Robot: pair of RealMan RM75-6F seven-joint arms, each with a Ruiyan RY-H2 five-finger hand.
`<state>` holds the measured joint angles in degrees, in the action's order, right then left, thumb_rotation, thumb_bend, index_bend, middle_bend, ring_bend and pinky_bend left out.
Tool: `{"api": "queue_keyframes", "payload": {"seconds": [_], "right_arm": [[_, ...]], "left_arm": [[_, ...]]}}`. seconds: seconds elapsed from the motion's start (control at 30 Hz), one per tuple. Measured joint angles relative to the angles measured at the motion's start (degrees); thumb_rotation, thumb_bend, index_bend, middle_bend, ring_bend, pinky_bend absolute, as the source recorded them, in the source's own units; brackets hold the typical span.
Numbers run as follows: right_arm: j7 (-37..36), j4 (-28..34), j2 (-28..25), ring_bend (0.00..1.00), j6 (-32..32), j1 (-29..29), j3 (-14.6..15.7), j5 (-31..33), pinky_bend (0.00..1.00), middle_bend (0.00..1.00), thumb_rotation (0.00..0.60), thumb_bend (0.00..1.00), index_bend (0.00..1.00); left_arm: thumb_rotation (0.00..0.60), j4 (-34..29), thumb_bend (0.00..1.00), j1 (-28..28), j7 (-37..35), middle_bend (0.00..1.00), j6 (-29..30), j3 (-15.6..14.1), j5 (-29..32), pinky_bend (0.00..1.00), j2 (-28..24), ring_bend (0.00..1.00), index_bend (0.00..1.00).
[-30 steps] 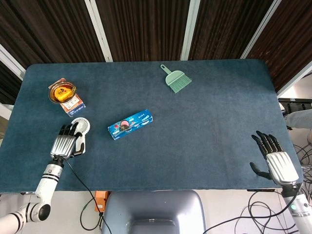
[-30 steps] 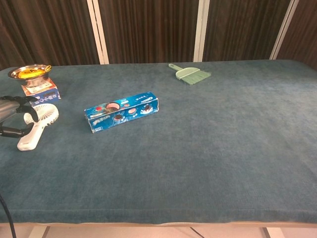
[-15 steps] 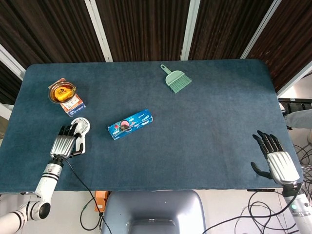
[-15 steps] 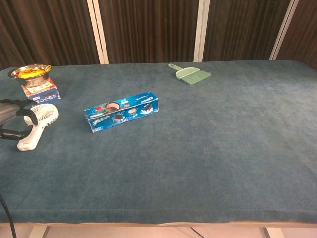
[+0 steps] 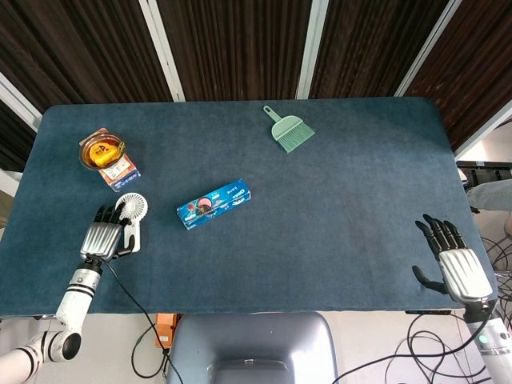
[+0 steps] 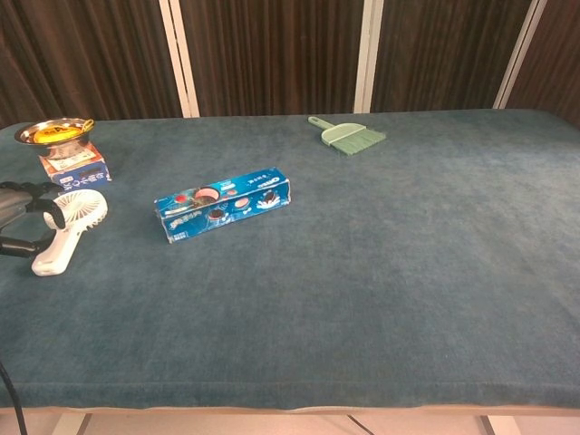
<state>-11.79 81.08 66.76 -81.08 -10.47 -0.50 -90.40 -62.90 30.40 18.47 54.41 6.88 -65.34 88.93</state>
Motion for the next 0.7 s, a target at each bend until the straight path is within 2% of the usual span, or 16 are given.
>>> {"api": "queue_keyframes", "payload": {"seconds": [0.7], "right_arm": [[0.18, 0.29, -0.27, 0.0, 0.1, 0.25, -0.34, 0.19, 0.0, 0.0, 0.6, 0.27, 0.0]], "left_arm": [[0.231, -1.38, 0.56, 0.03, 1.43, 0.0, 0.48, -0.63, -0.4, 0.03, -0.07, 0.0, 0.36]]}}
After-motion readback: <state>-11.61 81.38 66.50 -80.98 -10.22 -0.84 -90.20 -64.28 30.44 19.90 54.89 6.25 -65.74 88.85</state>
